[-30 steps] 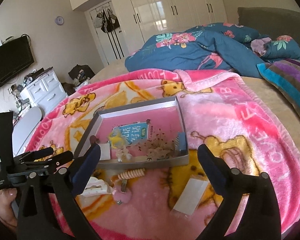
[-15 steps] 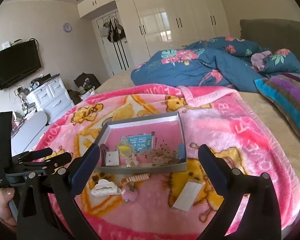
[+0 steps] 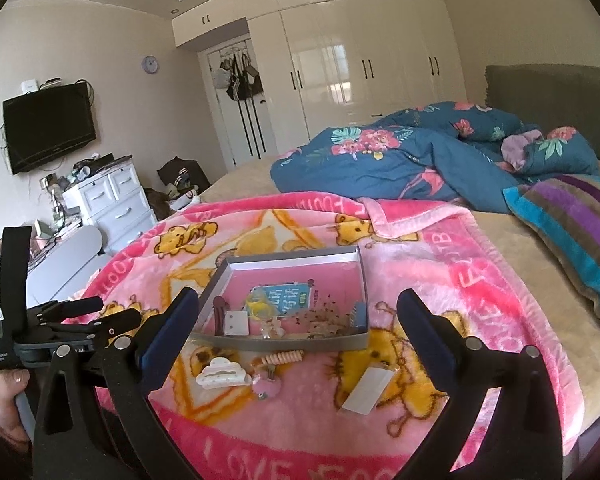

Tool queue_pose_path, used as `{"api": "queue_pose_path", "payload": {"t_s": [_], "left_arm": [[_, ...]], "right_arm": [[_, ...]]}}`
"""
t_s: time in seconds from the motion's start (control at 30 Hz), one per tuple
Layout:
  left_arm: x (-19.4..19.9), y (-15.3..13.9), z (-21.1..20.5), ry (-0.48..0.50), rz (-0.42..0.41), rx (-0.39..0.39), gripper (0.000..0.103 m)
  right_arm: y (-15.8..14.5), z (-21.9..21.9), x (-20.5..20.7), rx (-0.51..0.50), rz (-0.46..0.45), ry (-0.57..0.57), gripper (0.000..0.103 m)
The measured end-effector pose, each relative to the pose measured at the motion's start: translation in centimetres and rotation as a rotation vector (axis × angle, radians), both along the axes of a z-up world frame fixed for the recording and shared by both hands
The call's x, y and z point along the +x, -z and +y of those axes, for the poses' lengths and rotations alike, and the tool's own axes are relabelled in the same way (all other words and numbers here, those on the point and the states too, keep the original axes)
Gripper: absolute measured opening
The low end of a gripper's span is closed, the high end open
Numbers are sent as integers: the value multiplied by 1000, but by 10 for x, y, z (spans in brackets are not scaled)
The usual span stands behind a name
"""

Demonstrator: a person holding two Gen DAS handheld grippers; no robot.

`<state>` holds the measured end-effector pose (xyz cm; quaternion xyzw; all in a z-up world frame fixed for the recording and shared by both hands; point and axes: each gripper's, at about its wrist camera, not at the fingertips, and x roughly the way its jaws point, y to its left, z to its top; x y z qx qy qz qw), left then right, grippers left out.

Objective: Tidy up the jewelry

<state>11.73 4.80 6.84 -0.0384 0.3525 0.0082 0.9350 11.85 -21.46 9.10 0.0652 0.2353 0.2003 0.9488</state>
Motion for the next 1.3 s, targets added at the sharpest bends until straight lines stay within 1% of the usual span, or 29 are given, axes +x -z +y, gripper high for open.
{"api": "queue_pose_path", "payload": {"t_s": [0.17, 0.47, 0.87, 1.3], "left_arm": [[-8, 3, 1, -5, 8, 12, 94], [-20, 16, -5, 2, 26, 40, 94], [-29, 43, -20, 34, 79, 97, 94], [-27, 60, -21, 41, 122, 112, 94]], "right_arm": [[-2, 1, -11, -8, -11, -20, 99], [5, -1, -20, -27, 4, -34, 99], [25, 0, -29, -64, 37, -59, 99], [46, 1, -33, -106, 74, -75, 99]]}}
